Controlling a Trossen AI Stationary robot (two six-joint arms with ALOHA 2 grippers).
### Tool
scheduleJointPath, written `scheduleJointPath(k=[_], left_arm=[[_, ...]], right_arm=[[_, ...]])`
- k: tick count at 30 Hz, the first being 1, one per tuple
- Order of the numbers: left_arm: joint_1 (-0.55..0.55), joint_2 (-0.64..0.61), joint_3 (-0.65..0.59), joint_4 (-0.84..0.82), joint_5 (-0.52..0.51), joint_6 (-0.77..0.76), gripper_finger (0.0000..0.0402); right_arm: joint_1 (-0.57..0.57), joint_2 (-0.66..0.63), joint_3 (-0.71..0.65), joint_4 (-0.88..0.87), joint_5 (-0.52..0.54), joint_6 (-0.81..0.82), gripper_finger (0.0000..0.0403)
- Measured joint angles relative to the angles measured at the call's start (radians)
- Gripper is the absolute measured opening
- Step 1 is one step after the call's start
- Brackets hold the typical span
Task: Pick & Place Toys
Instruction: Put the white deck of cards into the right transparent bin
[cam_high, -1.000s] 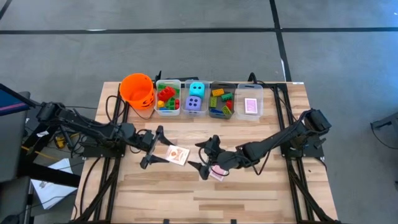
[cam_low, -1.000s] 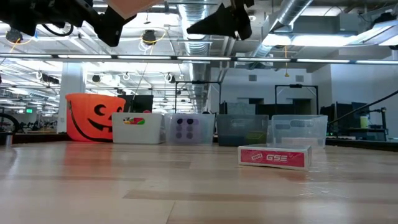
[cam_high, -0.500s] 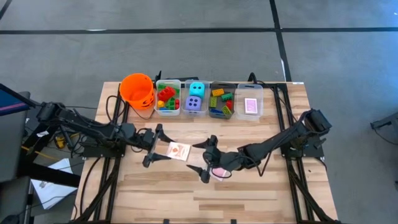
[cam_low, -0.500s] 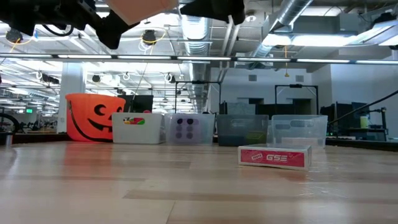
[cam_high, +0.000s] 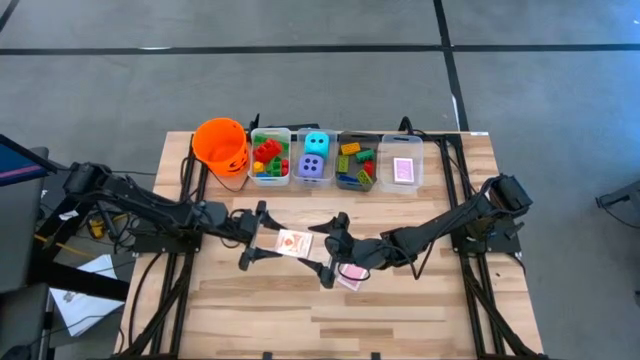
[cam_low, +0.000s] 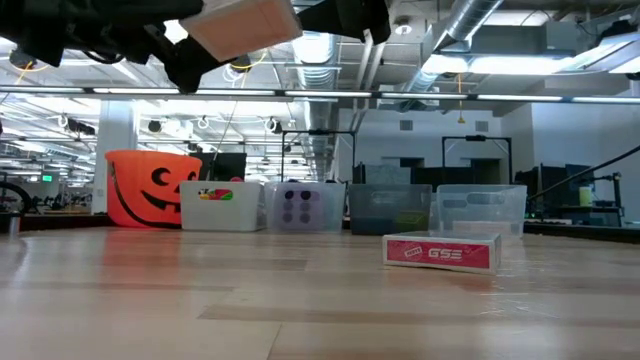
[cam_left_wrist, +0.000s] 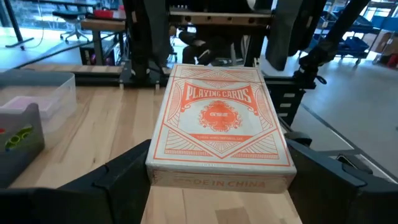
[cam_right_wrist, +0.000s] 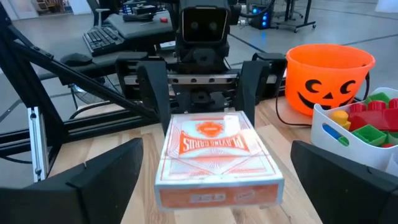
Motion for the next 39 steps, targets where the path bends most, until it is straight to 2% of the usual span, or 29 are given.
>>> scheduleJointPath(k=[39], left_arm=[[0.000,-0.005,-0.001,0.056,0.010,0.007,0.0300]], right_arm=[[-0.005,0.000,0.000,0.000,-0.001,0.009,0.0395]])
